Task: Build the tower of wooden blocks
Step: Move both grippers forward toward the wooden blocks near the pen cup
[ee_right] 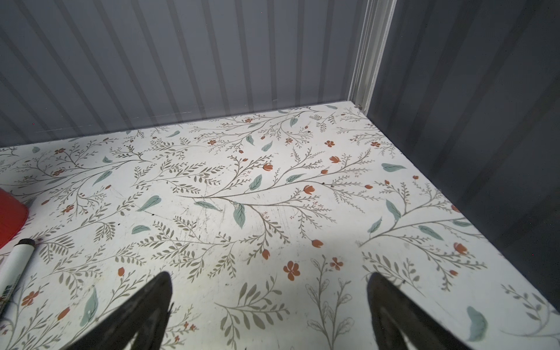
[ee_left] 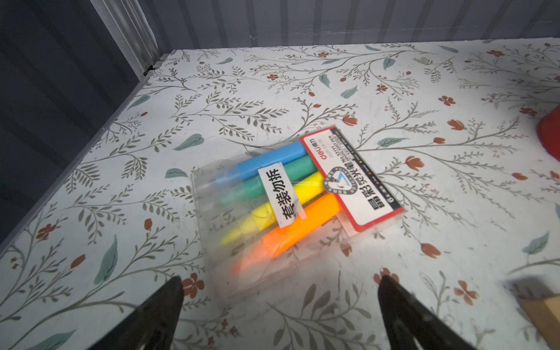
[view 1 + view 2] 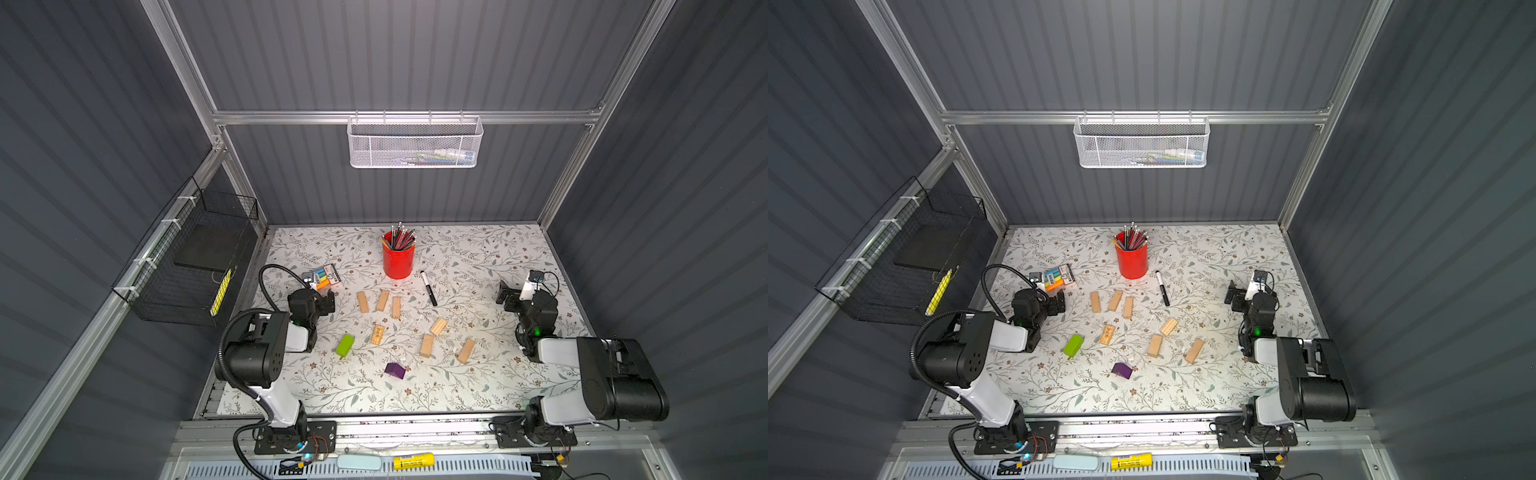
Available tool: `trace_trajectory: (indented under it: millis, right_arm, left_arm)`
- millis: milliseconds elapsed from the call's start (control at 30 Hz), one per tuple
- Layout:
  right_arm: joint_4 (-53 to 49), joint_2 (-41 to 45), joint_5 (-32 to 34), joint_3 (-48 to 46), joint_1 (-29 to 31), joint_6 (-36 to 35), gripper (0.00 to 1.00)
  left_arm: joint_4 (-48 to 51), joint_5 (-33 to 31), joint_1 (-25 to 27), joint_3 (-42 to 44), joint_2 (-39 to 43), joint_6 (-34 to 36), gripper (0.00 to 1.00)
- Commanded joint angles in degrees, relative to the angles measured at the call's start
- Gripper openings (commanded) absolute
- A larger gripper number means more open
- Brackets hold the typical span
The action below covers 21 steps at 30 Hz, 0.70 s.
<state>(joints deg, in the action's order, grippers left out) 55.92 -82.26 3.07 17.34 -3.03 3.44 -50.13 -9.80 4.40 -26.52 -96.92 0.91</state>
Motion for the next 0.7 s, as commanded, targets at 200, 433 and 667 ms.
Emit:
trace_trajectory:
  millis: [200,433,667]
  right_arm:
    - [-22.02,14.98,3.20,4.38,-0.05,5.96,0.99]
    - [-52.00,20.58,1.99,15.17,-0.31,21.15,0.99]
    - [-59.16,22.00,-9.15,15.63,-0.97,28.45,0.99]
  left_arm:
    - [12.43,1.29,-0.36,-0.43,14.41,-2.50,1.00]
    - [22.89,7.08,-0.36,-1.64,24.88,-9.43,1.00]
    - [35.50,2.46,-0.36,-2.81,33.13,-28.74,1.00]
